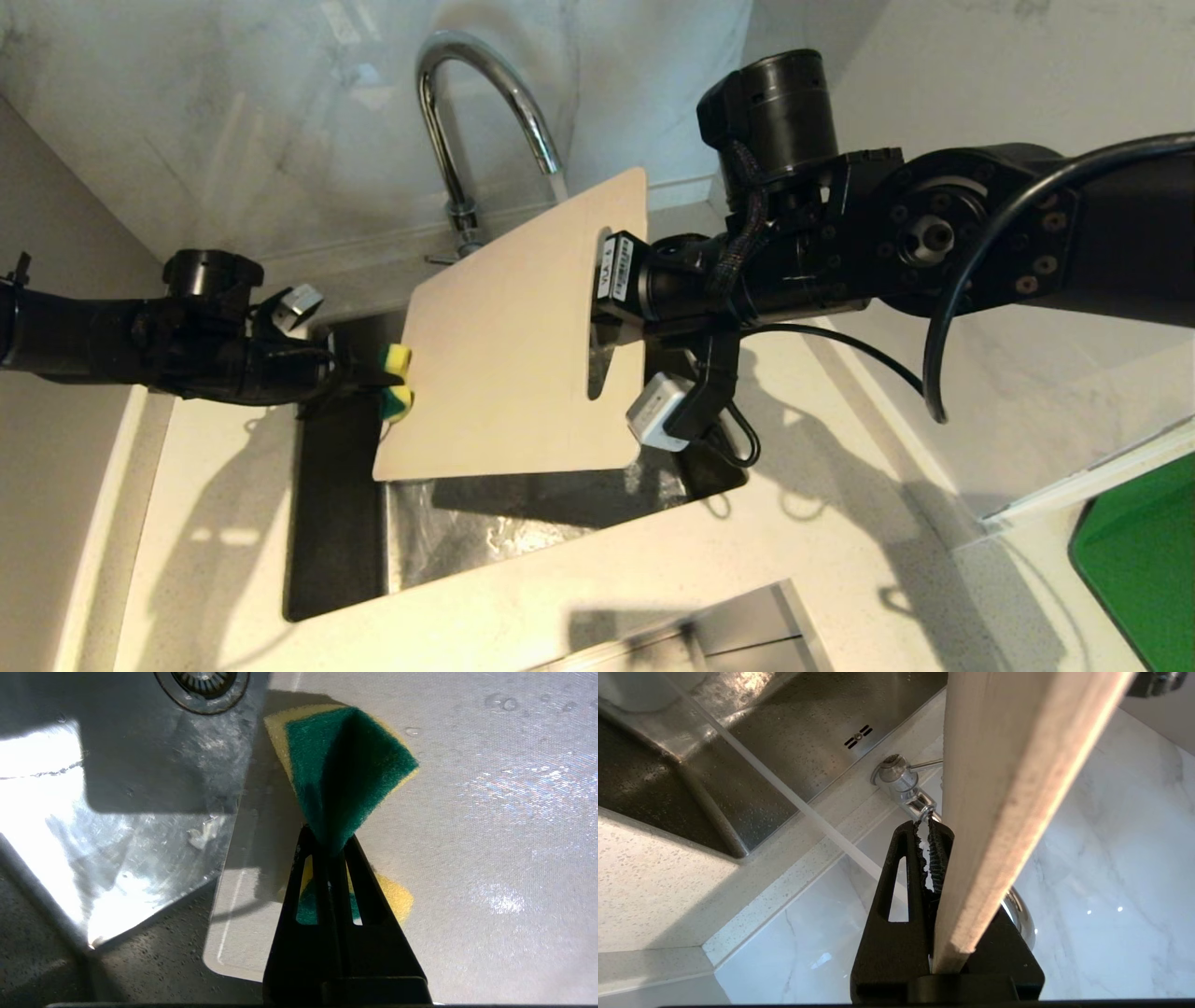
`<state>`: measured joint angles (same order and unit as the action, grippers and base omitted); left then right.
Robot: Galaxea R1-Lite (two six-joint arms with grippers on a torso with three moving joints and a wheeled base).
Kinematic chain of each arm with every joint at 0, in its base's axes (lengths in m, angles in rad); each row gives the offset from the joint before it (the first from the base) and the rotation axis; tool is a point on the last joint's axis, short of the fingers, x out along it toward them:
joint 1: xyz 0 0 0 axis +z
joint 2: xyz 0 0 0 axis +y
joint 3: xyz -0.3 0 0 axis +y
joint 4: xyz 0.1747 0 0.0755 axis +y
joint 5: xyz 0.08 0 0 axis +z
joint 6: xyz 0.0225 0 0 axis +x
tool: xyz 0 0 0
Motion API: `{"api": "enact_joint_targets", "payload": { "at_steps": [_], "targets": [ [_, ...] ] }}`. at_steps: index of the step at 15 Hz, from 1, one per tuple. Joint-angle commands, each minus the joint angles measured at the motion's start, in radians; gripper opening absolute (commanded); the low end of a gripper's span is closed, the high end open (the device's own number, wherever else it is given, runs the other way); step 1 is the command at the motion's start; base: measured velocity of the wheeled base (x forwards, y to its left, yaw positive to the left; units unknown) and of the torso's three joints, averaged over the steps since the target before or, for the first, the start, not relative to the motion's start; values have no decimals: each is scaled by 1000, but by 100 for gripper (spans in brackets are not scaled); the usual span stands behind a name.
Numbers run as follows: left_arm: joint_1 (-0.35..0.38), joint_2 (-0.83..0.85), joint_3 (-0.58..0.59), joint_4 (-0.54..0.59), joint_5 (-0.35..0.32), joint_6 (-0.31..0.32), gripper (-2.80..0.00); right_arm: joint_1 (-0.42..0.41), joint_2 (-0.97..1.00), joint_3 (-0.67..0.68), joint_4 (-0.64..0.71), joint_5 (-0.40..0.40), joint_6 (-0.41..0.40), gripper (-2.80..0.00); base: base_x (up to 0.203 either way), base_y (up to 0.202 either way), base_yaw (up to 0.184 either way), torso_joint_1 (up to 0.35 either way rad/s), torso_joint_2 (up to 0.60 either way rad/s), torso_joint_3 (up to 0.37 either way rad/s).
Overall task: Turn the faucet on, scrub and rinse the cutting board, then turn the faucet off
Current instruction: Scrub the cutting board underwater
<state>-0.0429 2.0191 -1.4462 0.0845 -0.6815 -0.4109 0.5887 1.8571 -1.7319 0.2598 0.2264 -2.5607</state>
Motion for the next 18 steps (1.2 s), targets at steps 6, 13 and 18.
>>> {"api": "enact_joint_targets", "payload": {
  "at_steps": [6,13,18],
  "targets": [
    [-125,-143,-26,4,-22,-127,-280,0,1,11,-1,1,10,-280,0,0,0,0,0,0],
    [-393,-137,-283,13,15,-327,-280,8,-1,15,-1,4,10,-280,0,0,0,0,0,0],
    [-362,-62,-347,69,40,-335,-280,14,-1,14,-1,4,11,-280,0,0,0,0,0,0]
  ]
}}
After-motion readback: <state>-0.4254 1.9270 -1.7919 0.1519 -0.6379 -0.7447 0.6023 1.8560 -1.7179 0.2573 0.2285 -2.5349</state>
